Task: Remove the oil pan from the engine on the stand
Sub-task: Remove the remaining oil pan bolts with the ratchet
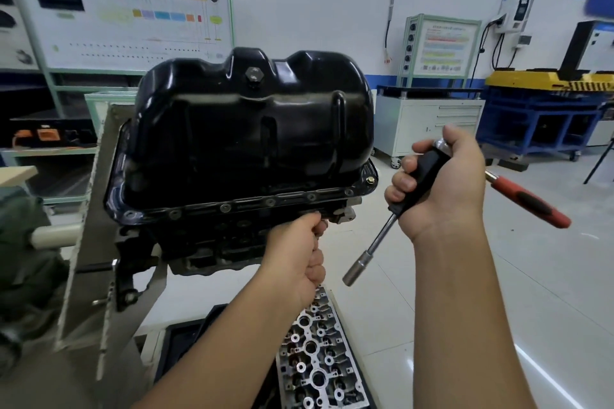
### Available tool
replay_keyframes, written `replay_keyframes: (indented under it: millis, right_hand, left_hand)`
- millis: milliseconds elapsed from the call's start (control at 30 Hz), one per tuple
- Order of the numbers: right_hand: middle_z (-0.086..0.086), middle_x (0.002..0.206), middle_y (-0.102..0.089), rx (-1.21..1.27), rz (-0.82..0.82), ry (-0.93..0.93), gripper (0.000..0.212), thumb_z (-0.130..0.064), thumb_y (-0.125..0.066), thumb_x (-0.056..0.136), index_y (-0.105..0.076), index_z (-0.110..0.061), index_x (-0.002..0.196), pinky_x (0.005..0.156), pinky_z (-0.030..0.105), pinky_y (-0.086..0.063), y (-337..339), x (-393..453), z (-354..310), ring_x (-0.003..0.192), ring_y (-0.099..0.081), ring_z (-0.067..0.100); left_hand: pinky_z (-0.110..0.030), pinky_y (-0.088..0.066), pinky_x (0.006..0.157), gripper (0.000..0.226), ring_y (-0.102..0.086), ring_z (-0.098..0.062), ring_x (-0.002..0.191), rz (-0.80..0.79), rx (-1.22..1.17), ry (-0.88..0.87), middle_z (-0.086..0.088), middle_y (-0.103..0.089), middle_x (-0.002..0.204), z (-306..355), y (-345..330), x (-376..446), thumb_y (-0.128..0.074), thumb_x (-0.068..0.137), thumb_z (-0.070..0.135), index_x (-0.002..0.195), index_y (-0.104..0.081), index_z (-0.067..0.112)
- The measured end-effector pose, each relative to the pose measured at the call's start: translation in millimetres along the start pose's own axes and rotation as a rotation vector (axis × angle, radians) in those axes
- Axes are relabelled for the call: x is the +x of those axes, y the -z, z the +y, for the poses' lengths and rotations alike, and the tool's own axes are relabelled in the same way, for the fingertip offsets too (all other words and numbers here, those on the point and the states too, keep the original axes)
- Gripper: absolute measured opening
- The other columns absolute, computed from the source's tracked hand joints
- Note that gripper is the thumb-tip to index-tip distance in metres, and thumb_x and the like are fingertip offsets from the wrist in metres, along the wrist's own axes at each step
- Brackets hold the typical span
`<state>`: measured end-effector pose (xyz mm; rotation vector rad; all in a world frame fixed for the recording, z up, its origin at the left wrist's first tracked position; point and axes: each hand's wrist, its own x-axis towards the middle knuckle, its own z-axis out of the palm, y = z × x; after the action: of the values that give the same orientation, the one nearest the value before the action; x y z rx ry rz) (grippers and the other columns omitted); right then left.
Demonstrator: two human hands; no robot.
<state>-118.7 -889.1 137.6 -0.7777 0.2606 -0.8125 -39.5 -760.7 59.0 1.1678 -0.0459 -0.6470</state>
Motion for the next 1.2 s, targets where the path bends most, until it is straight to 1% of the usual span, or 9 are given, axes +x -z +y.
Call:
replay_keyframes:
  millis: [167, 267, 400, 567, 700, 867, 967, 1067, 1200]
  right_hand:
    - [-0.002, 0.057, -0.047, -0.061, 0.005, -0.033, 0.036, -0.047, -0.053, 0.095, -0.052, -0.021, 0.069, 0.047, 0.023, -0.026, -13, -6, 19, 0.045, -0.032, 0.015]
    - [-0.003, 0.059, -0.047, 0.024, -0.040, -0.074, 0.038, -0.048, -0.053, 0.094, -0.052, -0.023, 0.065, 0.048, 0.024, -0.027, -40, -23, 40, 0.045, -0.032, 0.015]
    - [-0.002, 0.059, -0.047, 0.211, -0.087, -0.162, 0.039, -0.048, -0.053, 0.094, -0.051, -0.022, 0.065, 0.048, 0.025, -0.028, -86, -61, 80, 0.044, -0.033, 0.016]
    - [0.001, 0.060, -0.047, 0.306, -0.214, -0.176, 0.041, -0.046, -0.052, 0.097, -0.051, -0.019, 0.066, 0.049, 0.028, -0.030, -137, -118, 125, 0.046, -0.035, 0.018]
    - [0.002, 0.061, -0.046, 0.380, -0.346, -0.246, 0.038, -0.043, -0.052, 0.096, -0.053, -0.019, 0.067, 0.051, 0.028, -0.030, -169, -164, 177, 0.048, -0.036, 0.019]
    - [0.002, 0.060, -0.044, 0.288, -0.361, -0.411, 0.038, -0.040, -0.052, 0.098, -0.049, -0.019, 0.067, 0.052, 0.028, -0.026, -199, -208, 245, 0.048, -0.033, 0.019]
    - [0.003, 0.059, -0.045, 0.220, -0.334, -0.449, 0.036, -0.039, -0.054, 0.098, -0.049, -0.018, 0.069, 0.050, 0.028, -0.025, -209, -222, 278, 0.046, -0.034, 0.018]
    - [0.003, 0.060, -0.046, 0.144, -0.307, -0.456, 0.035, -0.037, -0.054, 0.099, -0.049, -0.017, 0.071, 0.049, 0.030, -0.026, -210, -230, 306, 0.046, -0.033, 0.018]
    - [0.004, 0.059, -0.046, 0.095, -0.226, -0.472, 0.034, -0.036, -0.057, 0.097, -0.051, -0.017, 0.070, 0.047, 0.028, -0.027, -208, -237, 337, 0.045, -0.033, 0.018]
  left_hand:
    - [-0.023, -0.033, 0.041, 0.034, -0.041, -0.010, 0.045, 0.175, 0.513, -0.487, 0.008, -0.044, 0.049, 15, 50, -26, -0.069, 0.094, 0.029, 0.063, -0.061, 0.017]
    - [-0.026, -0.035, 0.046, 0.033, -0.036, -0.007, 0.045, 0.330, 0.713, -0.884, 0.012, -0.039, 0.047, 36, 101, -49, -0.070, 0.091, 0.034, 0.066, -0.056, 0.019]
    - [-0.031, -0.040, 0.048, 0.026, -0.041, -0.010, 0.046, 0.652, 0.855, -1.048, 0.006, -0.050, 0.052, 71, 187, -76, -0.064, 0.085, 0.043, 0.070, -0.058, 0.023]
    - [-0.034, -0.047, 0.056, 0.018, -0.058, -0.016, 0.062, 1.047, 0.989, -0.842, 0.004, -0.061, 0.064, 88, 305, -110, -0.066, 0.087, 0.030, 0.072, -0.059, 0.023]
    - [-0.029, -0.041, 0.056, 0.019, -0.057, -0.015, 0.068, 1.217, 1.233, -0.527, 0.008, -0.061, 0.074, 90, 380, -138, -0.058, 0.086, 0.047, 0.083, -0.057, 0.028]
    - [-0.029, -0.050, 0.058, 0.053, -0.062, -0.018, 0.062, 1.087, 1.555, -0.165, 0.003, -0.063, 0.067, 65, 434, -141, -0.050, 0.090, 0.069, 0.072, -0.062, 0.021]
    - [-0.027, -0.045, 0.054, 0.063, -0.061, -0.019, 0.061, 1.023, 1.573, -0.081, 0.001, -0.060, 0.062, 46, 464, -135, -0.047, 0.088, 0.077, 0.066, -0.057, 0.019]
    - [-0.028, -0.036, 0.052, 0.066, -0.054, -0.019, 0.059, 0.839, 1.466, 0.027, 0.003, -0.053, 0.060, 18, 485, -119, -0.043, 0.089, 0.081, 0.065, -0.052, 0.020]
    - [-0.033, -0.050, 0.064, 0.051, -0.064, -0.023, 0.077, 0.673, 1.358, 0.071, -0.003, -0.067, 0.084, -15, 499, -94, -0.045, 0.099, 0.063, 0.092, -0.068, 0.018]
